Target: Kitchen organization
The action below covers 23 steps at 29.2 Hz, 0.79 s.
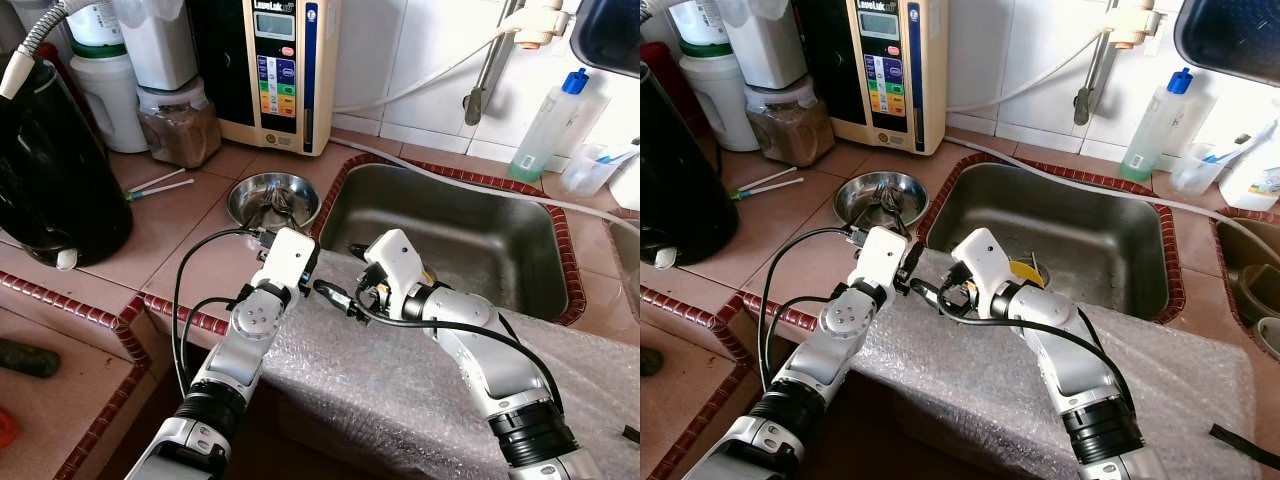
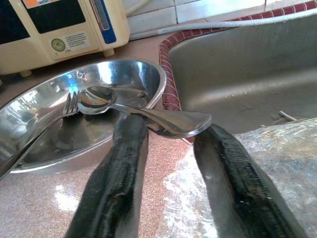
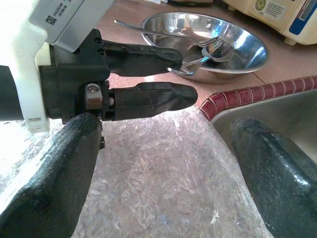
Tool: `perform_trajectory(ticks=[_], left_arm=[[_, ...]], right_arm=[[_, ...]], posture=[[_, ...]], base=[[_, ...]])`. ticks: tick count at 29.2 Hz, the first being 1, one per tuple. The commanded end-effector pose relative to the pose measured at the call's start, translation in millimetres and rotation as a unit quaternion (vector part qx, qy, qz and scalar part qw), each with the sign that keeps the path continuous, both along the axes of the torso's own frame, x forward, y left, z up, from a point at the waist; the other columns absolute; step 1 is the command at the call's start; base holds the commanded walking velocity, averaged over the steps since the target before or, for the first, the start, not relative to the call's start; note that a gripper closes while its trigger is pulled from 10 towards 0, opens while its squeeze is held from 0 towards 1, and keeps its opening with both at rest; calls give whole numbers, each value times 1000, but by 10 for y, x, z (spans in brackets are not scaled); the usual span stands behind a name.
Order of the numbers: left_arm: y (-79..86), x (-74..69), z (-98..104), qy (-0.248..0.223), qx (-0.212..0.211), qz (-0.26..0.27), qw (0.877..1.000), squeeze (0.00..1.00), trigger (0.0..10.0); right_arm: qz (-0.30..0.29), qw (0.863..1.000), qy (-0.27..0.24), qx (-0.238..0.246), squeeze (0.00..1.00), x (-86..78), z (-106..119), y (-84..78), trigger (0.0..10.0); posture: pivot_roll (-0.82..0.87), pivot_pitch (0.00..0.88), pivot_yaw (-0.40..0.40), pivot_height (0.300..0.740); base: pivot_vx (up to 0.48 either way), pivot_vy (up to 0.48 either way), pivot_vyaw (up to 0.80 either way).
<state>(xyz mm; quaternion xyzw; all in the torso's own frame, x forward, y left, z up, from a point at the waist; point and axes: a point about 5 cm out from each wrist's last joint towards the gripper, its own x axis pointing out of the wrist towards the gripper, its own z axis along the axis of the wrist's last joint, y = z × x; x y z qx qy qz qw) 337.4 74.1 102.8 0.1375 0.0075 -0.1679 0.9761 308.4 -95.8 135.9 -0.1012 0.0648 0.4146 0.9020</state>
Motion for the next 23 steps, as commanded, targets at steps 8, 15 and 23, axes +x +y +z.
perform_trajectory(ticks=[8,15,23], left_arm=[[-11,13,-10,-2,7,0,1000,0,0],[-15,6,-16,-5,11,0,1000,0,0],[-25,3,-12,1,-18,-3,1000,1000,10000]], right_arm=[[2,1000,-2,-6,0,19,-1,1,10000],[2,1000,-3,-7,0,28,-4,-4,10000],[2,1000,-3,-9,0,27,-11,-8,10000]], posture=[[43,0,-8,740],[43,0,-8,740],[43,0,-7,740]], base=[[0,0,0],[0,0,0],[0,0,0]])
